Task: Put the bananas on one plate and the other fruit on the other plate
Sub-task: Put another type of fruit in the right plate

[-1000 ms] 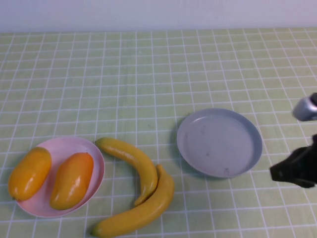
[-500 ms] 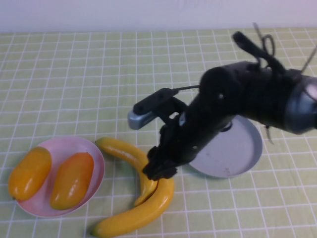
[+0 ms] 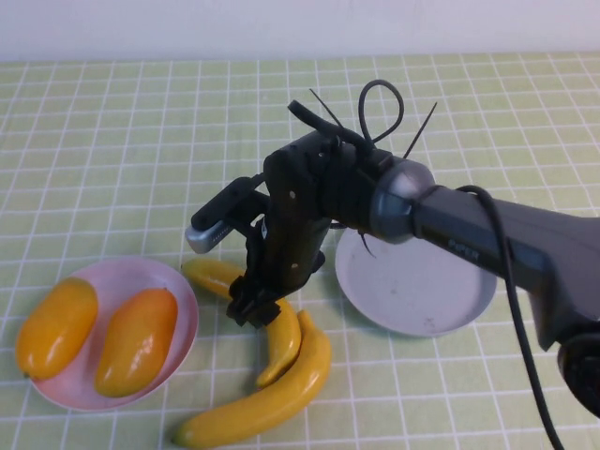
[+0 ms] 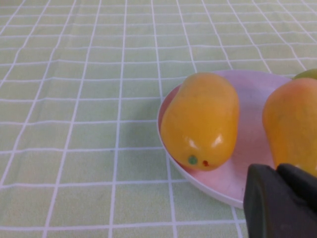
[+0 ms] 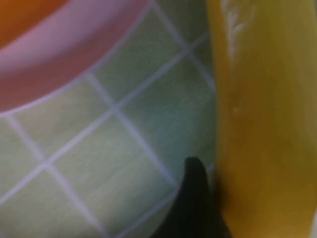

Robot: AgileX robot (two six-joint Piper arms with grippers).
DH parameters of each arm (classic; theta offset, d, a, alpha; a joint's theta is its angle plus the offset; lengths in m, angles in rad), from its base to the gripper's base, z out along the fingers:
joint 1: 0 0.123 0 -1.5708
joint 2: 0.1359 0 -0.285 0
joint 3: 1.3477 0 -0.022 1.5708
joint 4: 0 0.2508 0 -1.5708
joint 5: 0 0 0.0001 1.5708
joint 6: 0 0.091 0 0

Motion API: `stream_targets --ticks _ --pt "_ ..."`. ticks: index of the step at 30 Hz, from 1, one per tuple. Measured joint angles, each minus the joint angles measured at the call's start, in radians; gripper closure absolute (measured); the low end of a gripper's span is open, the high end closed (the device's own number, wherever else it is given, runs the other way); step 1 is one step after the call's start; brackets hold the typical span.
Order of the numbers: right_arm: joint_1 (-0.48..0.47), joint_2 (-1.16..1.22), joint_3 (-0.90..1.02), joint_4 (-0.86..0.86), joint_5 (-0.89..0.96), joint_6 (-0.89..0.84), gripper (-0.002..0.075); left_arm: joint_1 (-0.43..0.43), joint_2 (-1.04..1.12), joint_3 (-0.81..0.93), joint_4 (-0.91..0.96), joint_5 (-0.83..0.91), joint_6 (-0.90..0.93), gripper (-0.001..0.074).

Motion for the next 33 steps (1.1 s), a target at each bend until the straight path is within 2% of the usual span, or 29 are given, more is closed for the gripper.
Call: stream_targets --ticks 5,7,9,14,18,24,28,33 --pt "0.001 0.043 -0.033 -0.040 0.006 0.026 0.0272 0.000 0.000 0.000 0.000 0.000 0.000 0.0731" --pt "0.002 0.045 -0.035 -0.045 0.005 0.028 0.0320 0.000 0.000 0.000 0.000 0.000 0.000 0.0731" --pt "0.002 0.046 -0.038 -0.049 0.005 0.031 0.0412 0.000 0.000 0.000 0.000 0.000 0.000 0.0731" --pt "0.002 0.026 -0.039 -0.060 0.013 0.098 0.0414 0.000 0.000 0.000 0.000 0.000 0.000 0.0731" --pt "0.002 -0.048 -0.039 -0.135 0.037 0.189 0.0414 0.000 0.000 0.000 0.000 0.000 0.000 0.0731" --pt "-0.087 -0.195 -0.015 -0.283 0.075 0.286 0.0414 0.000 0.000 0.000 0.000 0.000 0.000 0.0731" --pt "-0.158 -0.247 0.107 -0.304 0.090 0.321 0.0415 0.000 0.000 0.000 0.000 0.000 0.000 0.0731" --pt "-0.231 -0.303 0.307 -0.269 0.007 0.339 0.0415 0.000 0.000 0.000 0.000 0.000 0.000 0.0731"
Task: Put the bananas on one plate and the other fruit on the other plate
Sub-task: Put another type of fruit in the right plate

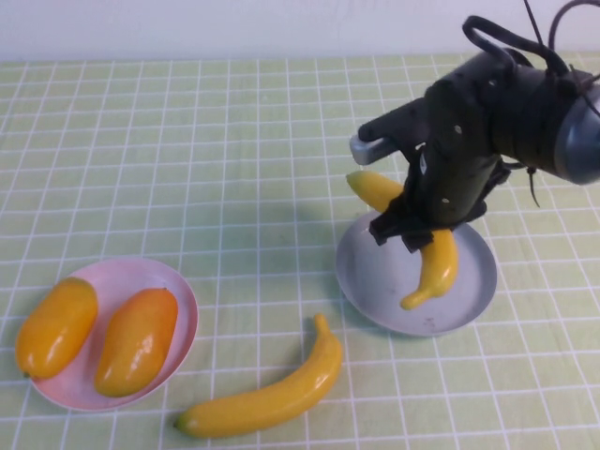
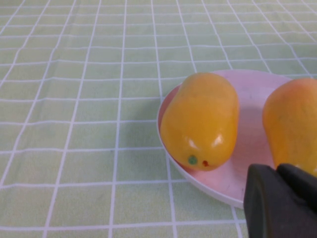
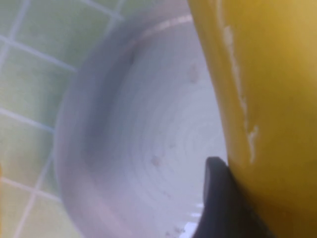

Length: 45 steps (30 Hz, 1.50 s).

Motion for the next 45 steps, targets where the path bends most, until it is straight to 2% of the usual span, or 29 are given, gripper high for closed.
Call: stream_targets --ticks 8,18,20,26,34,36,39,45 --pt "-0.073 -0.011 0.154 0.045 -0.097 0.004 0.0415 0.000 0.000 0.000 0.000 0.000 0.000 0.0731" --pt "-0.082 -0.011 0.169 0.061 -0.114 0.004 0.0414 0.000 0.000 0.000 0.000 0.000 0.000 0.0731" --pt "-0.083 -0.011 0.169 0.061 -0.114 0.004 0.0390 0.000 0.000 0.000 0.000 0.000 0.000 0.0731" --pt "-0.083 -0.011 0.169 0.042 -0.078 0.043 0.0241 0.000 0.000 0.000 0.000 0.000 0.000 0.0731" --pt "-0.062 -0.100 0.171 0.031 -0.028 0.034 0.0214 0.000 0.000 0.000 0.000 0.000 0.000 0.0731" --pt "-0.034 -0.145 0.171 0.033 -0.035 -0.036 0.0216 0.000 0.000 0.000 0.000 0.000 0.000 0.0731" --pt "0.028 -0.184 0.171 0.092 -0.058 -0.242 0.0242 0.000 0.000 0.000 0.000 0.000 0.000 0.0731" --pt "0.129 -0.172 0.171 0.421 -0.039 -0.942 0.0320 0.000 0.000 0.000 0.000 0.000 0.000 0.0733"
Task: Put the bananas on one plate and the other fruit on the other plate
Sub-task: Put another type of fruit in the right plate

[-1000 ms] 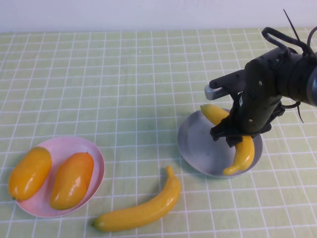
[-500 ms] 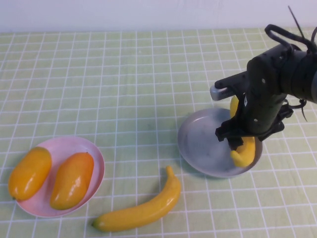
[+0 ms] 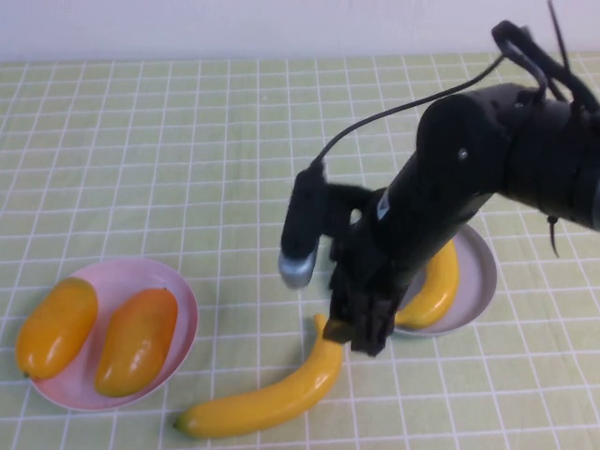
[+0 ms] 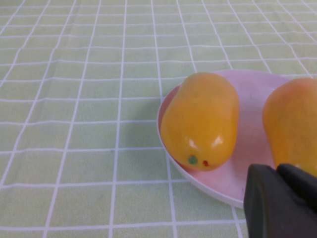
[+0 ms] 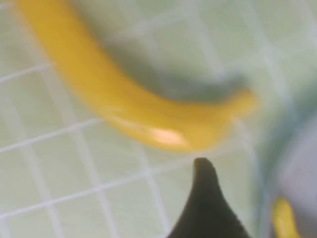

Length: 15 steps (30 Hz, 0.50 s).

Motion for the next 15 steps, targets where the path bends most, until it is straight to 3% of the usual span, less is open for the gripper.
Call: stream_targets --ticks 3,5,15 --pt "0.043 0.029 0.000 0.127 0.031 -0.276 0.0333 0.000 0.000 0.000 0.000 0.000 0.000 0.0733" --pt "0.061 0.051 0.000 0.170 0.033 -0.369 0.0335 0.000 0.000 0.000 0.000 0.000 0.000 0.0733" --pt "0.118 0.138 0.000 0.192 0.017 -0.431 0.0335 0.000 0.000 0.000 0.000 0.000 0.000 0.0733"
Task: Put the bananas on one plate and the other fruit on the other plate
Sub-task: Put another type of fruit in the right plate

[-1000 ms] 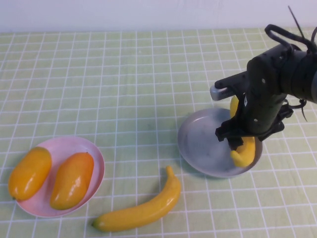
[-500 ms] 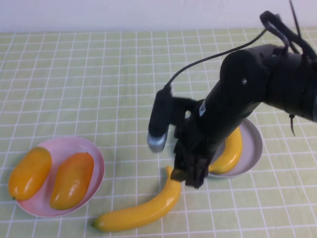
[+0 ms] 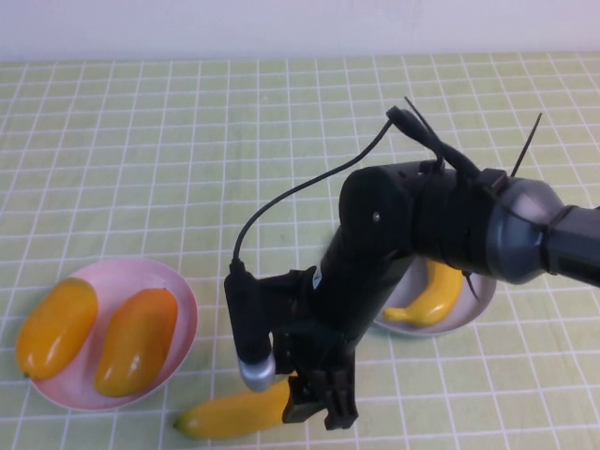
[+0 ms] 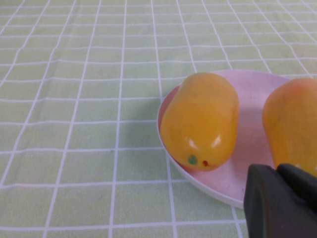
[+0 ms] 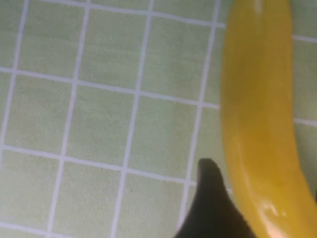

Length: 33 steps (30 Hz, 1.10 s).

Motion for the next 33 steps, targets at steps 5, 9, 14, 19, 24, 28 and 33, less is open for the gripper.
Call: stream_targets --ticks 5,9,14,19,24,28,33 --pt "0.019 0.035 0.000 -0.038 -0.010 0.000 0.0335 0.000 0.000 0.000 0.000 0.000 0.000 0.0733" --pt "0.020 0.067 -0.016 -0.054 -0.027 -0.002 0.0335 0.000 0.000 0.000 0.000 0.000 0.002 0.0733" --pt "0.020 0.122 -0.020 -0.071 -0.029 0.002 0.0347 0.000 0.000 0.000 0.000 0.000 0.002 0.0733" --pt "0.020 0.127 -0.024 -0.098 -0.035 0.064 0.0410 0.000 0.000 0.000 0.000 0.000 0.002 0.0733" --pt "0.020 0.127 -0.044 -0.142 -0.075 0.316 0.0412 0.000 0.000 0.000 0.000 0.000 0.002 0.0733" --pt "0.020 0.115 -0.116 -0.189 -0.116 0.665 0.0412 0.000 0.000 0.000 0.000 0.000 0.002 0.0733" --pt "-0.002 0.082 -0.207 -0.299 -0.134 1.100 0.0412 0.000 0.000 0.000 0.000 0.000 0.002 0.0733"
